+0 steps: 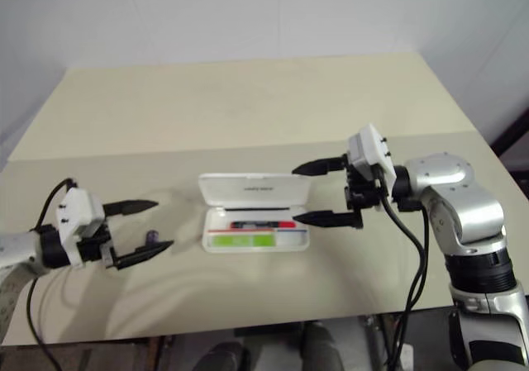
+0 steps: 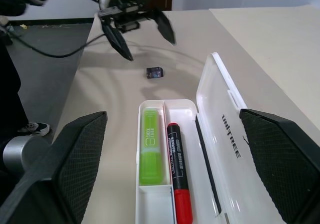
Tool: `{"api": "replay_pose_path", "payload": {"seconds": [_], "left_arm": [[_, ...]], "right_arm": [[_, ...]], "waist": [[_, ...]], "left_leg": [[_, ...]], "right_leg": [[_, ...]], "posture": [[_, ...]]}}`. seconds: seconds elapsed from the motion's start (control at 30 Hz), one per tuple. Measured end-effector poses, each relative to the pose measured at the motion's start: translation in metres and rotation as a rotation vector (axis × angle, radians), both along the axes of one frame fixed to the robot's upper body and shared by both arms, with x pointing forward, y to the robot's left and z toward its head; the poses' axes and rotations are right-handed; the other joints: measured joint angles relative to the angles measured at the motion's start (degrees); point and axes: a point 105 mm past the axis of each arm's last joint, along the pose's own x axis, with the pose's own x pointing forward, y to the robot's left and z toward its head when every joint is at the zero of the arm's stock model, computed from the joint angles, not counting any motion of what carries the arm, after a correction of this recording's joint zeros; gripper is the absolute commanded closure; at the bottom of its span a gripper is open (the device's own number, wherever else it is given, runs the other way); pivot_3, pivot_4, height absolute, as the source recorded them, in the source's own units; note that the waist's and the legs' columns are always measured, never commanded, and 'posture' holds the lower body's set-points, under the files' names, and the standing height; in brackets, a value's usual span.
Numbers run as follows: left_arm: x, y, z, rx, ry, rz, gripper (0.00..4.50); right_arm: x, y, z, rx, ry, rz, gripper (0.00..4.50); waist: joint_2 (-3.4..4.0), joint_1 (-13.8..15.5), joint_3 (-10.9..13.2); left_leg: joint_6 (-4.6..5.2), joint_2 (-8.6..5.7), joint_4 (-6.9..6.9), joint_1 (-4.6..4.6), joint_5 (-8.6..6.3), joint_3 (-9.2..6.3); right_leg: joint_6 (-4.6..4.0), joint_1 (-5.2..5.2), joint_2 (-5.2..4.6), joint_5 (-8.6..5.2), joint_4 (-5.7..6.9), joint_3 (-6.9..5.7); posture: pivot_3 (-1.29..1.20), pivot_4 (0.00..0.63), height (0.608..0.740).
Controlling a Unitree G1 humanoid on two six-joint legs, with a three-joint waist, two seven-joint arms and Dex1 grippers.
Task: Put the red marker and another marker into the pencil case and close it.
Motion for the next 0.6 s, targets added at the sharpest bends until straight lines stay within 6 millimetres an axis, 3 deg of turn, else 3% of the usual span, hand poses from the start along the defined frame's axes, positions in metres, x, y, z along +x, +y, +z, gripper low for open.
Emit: {"api": "replay_pose_path", "payload": {"seconds": [0.17,0.4,0.6], "left_arm": [[-0.016,0.01,-0.001,-0.072,-0.068,0.197,0.0],[-0.039,0.013,-0.023,-0.172,-0.093,0.522,0.0],[-0.045,-0.003,-0.05,-0.19,-0.046,0.668,0.0]], "right_arm": [[0.001,0.002,-0.002,0.01,-0.003,0.011,0.02],[0.004,0.008,-0.009,0.019,0.019,0.034,0.02],[0.005,0.012,-0.007,0.016,0.011,0.06,0.02]], "waist": [[-0.02,0.4,0.0],[-0.06,0.5,0.0],[-0.1,1.5,-0.1]], "left_leg": [[0.02,-0.01,0.02,0.02,-0.01,-0.01],[0.04,-0.02,0.04,0.04,-0.03,0.14],[0.03,-0.01,0.08,0.1,-0.02,0.53]], "right_leg": [[-0.01,0.05,-0.02,0.02,-0.02,-0.01],[-0.01,0.07,0.0,0.06,-0.05,0.03],[-0.08,0.13,0.02,0.13,-0.07,0.04]], "posture": [[0.0,0.15,0.74],[0.0,0.15,0.74],[0.0,0.15,0.74]]}}
